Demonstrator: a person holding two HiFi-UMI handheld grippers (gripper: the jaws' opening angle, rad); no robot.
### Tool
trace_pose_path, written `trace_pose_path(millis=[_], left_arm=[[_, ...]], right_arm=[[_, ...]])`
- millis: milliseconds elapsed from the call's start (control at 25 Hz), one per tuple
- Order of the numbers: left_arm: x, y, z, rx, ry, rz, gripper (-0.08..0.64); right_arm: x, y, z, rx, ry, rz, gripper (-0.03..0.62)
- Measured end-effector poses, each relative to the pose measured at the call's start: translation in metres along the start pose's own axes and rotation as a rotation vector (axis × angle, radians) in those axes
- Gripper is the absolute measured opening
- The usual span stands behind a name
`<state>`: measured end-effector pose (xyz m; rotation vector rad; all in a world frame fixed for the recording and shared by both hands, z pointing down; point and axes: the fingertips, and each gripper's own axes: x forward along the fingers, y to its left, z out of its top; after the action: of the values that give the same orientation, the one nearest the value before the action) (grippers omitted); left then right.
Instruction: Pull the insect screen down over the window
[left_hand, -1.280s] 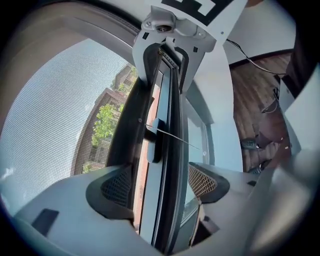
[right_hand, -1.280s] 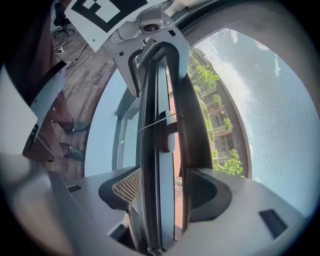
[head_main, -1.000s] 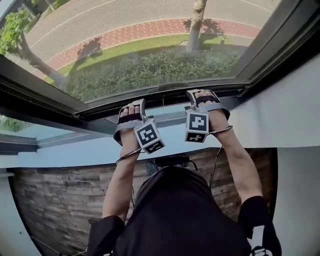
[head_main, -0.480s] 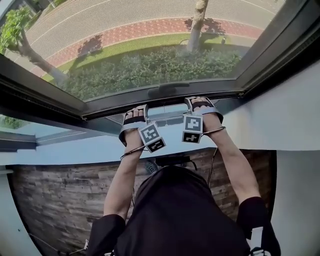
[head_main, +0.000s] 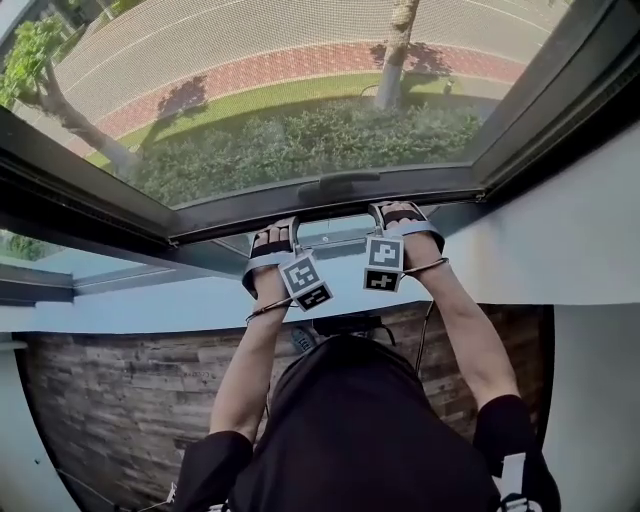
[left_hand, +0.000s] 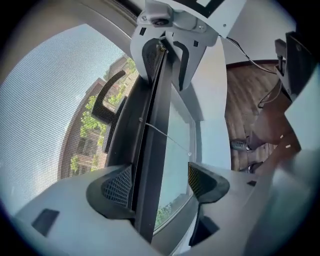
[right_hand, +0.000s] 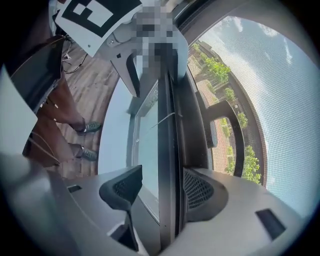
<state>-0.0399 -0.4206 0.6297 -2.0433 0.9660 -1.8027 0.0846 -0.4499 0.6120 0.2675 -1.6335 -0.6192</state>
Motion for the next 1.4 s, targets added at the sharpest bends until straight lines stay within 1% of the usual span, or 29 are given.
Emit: trace_pose_path(millis=[80,280,360,440,560,600,720,800,880,920,960,1000,1040,1080,1120,1160,1200,1240,1280,1320,1400], left_arm=[[0.000,0.001,-0.001,0.015,0.006,0.008,0.368],[0.004,0.002,0.001,0.023,-0.008,0.010,0.370],[0.005,0.006,0.002,0.007,-0.027,0.017,0.370],[0.000,0.012,0.001,-0.016,-0.038,0.015,0.368],[0.001,0.005,-0.003,-0.001,-0.014,-0.014,0.370],[0.002,0.004,-0.002,0.006,-0.011,-0.010,0.368],[0.000,0.002,0.000,0.016,-0.014,0.009,0.370],[-0.008,0.004,0.000,-0.002,-0.012,0.007,0.367],[-0.021,0.008,0.003,-0.047,-0.022,0.020,0.360],[-0.028,0.009,0.005,-0.070,-0.031,0.029,0.353],[-0.035,0.010,0.009,-0.097,-0.047,0.035,0.351],[-0.043,0.011,0.014,-0.141,-0.078,0.034,0.351],[-0.052,0.011,0.020,-0.215,-0.125,0.018,0.351],[-0.065,0.009,0.025,-0.326,-0.184,-0.010,0.351],[-0.081,0.007,0.028,-0.469,-0.248,-0.048,0.351],[-0.099,0.003,0.028,-0.631,-0.316,-0.089,0.351],[-0.117,0.001,0.027,-0.796,-0.389,-0.132,0.351],[-0.132,0.002,0.029,-0.943,-0.469,-0.171,0.351],[-0.144,0.005,0.032,-1.059,-0.551,-0.203,0.351],[-0.151,0.009,0.034,-1.139,-0.624,-0.227,0.351],[-0.160,0.011,0.030,-1.229,-0.735,-0.265,0.351]], right_arm=[[-0.004,0.000,-0.001,-0.010,0.008,0.005,0.257],[0.005,-0.008,-0.004,0.004,-0.001,-0.085,0.258],[0.010,-0.008,0.000,0.020,-0.014,-0.085,0.258],[0.011,-0.007,0.008,0.041,-0.033,-0.068,0.258],[0.003,-0.006,0.005,0.045,-0.013,-0.035,0.258],[0.002,-0.005,0.002,0.039,-0.007,-0.036,0.258],[0.003,-0.003,0.000,0.032,-0.035,-0.076,0.258],[-0.004,-0.006,-0.001,0.037,-0.051,-0.100,0.257],[-0.016,-0.009,-0.002,0.072,-0.072,-0.131,0.257],[-0.024,-0.010,-0.004,0.111,-0.089,-0.146,0.257],[-0.033,-0.013,-0.007,0.174,-0.116,-0.154,0.258],[-0.043,-0.015,-0.010,0.262,-0.155,-0.154,0.256],[-0.054,-0.017,-0.013,0.370,-0.206,-0.138,0.257],[-0.064,-0.016,-0.016,0.488,-0.267,-0.104,0.258],[-0.075,-0.012,-0.015,0.608,-0.340,-0.051,0.258],[-0.086,-0.008,-0.011,0.726,-0.425,0.014,0.257],[-0.096,-0.006,-0.006,0.835,-0.514,0.082,0.256],[-0.104,-0.005,-0.004,0.930,-0.597,0.142,0.256],[-0.109,-0.006,-0.005,1.008,-0.672,0.192,0.256],[-0.113,-0.009,-0.006,1.069,-0.737,0.231,0.256],[-0.118,-0.007,-0.004,1.160,-0.841,0.295,0.256]])
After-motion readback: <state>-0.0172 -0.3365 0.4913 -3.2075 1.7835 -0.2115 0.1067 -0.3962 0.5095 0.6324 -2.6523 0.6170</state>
